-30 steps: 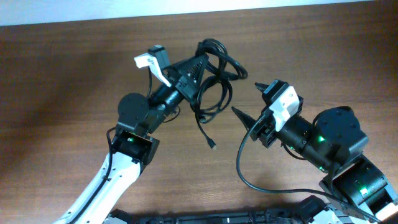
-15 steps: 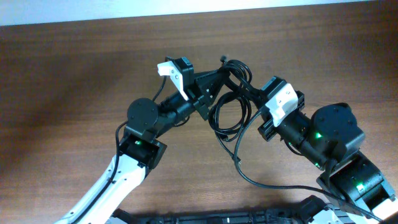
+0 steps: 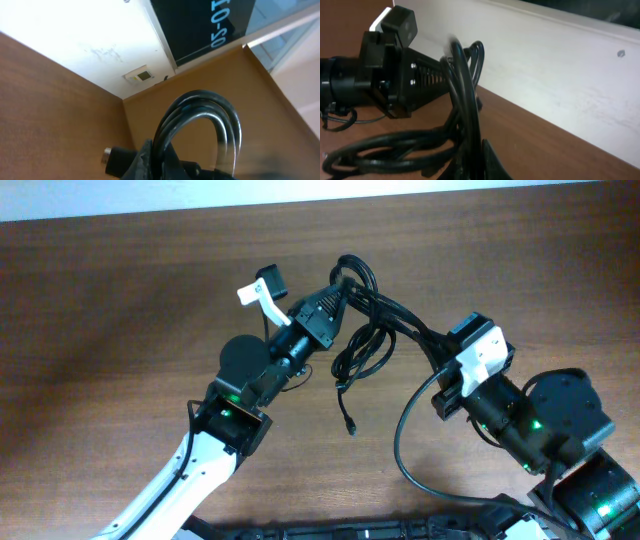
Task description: Untangle cables
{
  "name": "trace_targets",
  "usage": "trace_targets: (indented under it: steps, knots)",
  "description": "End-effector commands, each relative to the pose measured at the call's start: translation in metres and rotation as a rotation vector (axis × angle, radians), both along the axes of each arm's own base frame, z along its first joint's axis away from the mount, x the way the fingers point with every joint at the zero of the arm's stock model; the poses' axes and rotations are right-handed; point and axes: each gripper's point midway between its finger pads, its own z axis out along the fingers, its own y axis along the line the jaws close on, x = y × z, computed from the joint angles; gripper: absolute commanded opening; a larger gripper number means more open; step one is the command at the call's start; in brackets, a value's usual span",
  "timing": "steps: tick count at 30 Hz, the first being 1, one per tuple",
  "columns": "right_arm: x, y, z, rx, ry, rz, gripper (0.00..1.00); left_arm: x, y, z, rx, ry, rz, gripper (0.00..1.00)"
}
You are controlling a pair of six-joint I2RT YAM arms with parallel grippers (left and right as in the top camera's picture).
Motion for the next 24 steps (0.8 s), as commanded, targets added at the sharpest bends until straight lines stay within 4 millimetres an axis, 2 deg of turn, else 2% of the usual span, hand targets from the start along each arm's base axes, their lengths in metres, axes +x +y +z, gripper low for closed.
trace_targets:
  steps: [1,3,5,6,7,9,10,12,14,22,23,24]
  knots:
    - [-0.009,-0.011,0.007,0.029,-0.004,-0.04,0.04,0.026,0.036,0.005,-0.061,0.034,0.187,0.0]
    - [-0.009,-0.011,0.006,0.025,0.001,-0.04,0.05,0.019,0.029,0.02,0.079,-0.157,0.15,0.0]
    - [-0.009,-0.011,0.006,0.025,0.001,-0.04,0.09,0.013,0.024,0.029,0.146,-0.264,0.126,0.0]
    - [-0.009,-0.011,0.006,0.025,0.001,-0.04,0.21,0.01,0.022,0.035,0.182,-0.325,0.12,0.0]
    - [-0.009,-0.011,0.006,0.025,0.001,-0.04,0.43,0.006,0.02,0.04,0.233,-0.401,0.109,0.0]
    - [-0.01,-0.011,0.005,0.021,0.002,-0.034,0.72,-0.006,0.009,0.045,0.364,-0.578,0.062,0.0]
    - [-0.013,-0.006,0.005,-0.004,-0.01,0.006,0.77,-0.013,0.002,0.044,0.403,-0.639,0.017,0.0]
    - [-0.022,0.008,0.004,-0.076,-0.059,0.122,0.77,-0.027,-0.009,0.043,0.411,-0.696,-0.081,0.0]
    - [-0.023,0.009,0.003,-0.112,-0.081,0.133,0.79,-0.039,-0.018,0.041,0.433,-0.761,-0.155,0.0]
    - [-0.023,0.01,0.007,-0.143,-0.121,0.145,0.8,-0.06,-0.034,0.039,0.426,-0.814,-0.25,0.0]
    - [-0.023,0.011,0.007,-0.141,-0.119,0.156,0.79,-0.065,-0.039,0.039,0.42,-0.817,-0.264,0.0]
    - [-0.023,0.012,0.006,-0.143,-0.116,0.156,0.69,-0.067,-0.041,0.039,0.416,-0.819,-0.27,0.0]
